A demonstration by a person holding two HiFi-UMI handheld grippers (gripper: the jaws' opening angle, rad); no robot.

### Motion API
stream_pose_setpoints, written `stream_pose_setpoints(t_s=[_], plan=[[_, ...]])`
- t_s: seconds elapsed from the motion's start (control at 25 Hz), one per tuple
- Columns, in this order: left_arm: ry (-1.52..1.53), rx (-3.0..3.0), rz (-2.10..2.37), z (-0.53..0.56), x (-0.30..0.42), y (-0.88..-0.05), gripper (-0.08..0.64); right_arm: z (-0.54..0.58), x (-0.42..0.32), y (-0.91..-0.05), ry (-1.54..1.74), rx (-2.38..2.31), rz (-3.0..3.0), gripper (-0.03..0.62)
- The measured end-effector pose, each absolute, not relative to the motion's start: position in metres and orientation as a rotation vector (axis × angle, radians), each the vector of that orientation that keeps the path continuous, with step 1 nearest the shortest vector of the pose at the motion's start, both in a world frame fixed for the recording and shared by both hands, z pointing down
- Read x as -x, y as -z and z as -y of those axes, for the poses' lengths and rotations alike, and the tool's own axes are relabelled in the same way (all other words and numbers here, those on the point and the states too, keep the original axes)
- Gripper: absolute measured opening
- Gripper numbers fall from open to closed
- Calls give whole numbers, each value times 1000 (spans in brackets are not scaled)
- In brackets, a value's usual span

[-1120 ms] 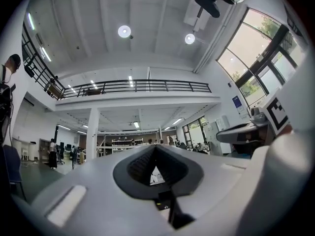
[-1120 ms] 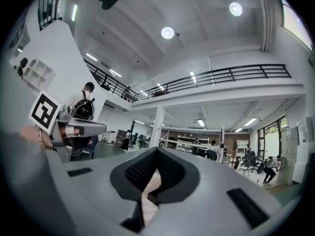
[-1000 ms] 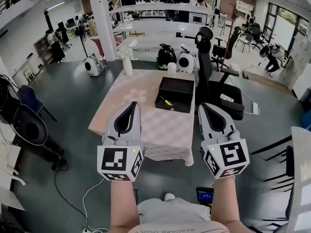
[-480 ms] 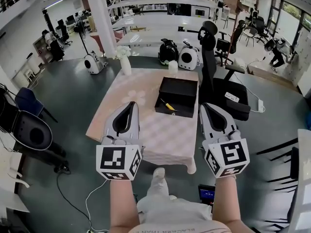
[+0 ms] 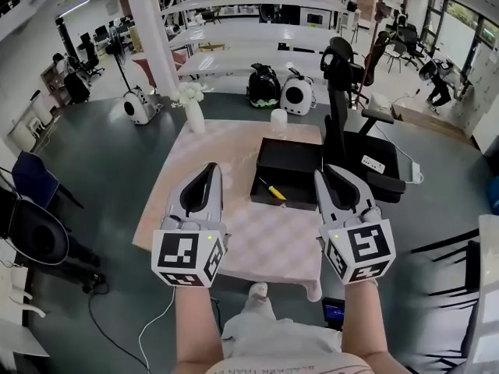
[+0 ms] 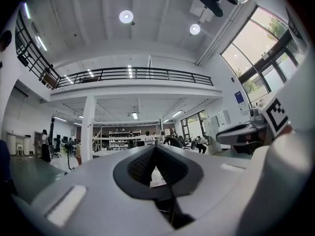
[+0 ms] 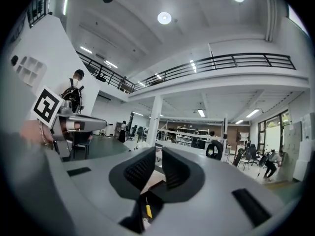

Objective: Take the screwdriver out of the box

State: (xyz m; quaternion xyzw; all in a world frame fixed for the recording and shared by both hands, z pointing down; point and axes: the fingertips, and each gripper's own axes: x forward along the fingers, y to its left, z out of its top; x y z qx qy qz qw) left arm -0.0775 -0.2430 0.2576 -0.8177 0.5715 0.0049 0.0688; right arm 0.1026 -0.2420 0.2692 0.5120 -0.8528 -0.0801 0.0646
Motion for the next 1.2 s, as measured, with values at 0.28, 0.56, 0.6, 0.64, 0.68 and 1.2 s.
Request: stream_pose_setpoints(t_s=[0.28, 0.56, 0.6, 0.64, 0.68, 1.2], plan=[[-31, 2518, -1703, 303, 99, -270, 10, 298, -80, -281, 207, -1571, 2530, 112], [-50, 2565, -1699, 346, 121, -282, 11, 338, -59, -294, 128, -1573, 2523, 311], [-49, 2574, -1693, 352, 123, -284, 10, 344, -56, -297, 123, -1577, 2516, 332], [-50, 2584, -1685, 357, 125, -287, 9, 348, -54, -300, 121, -1581, 2508, 342], [-51, 2595, -1676, 361, 127, -289, 11, 352, -51, -303, 115, -1582, 2501, 342], [-27, 2732, -1660, 409, 145, -342, 11, 395, -23, -397, -112, -1422, 2344, 341]])
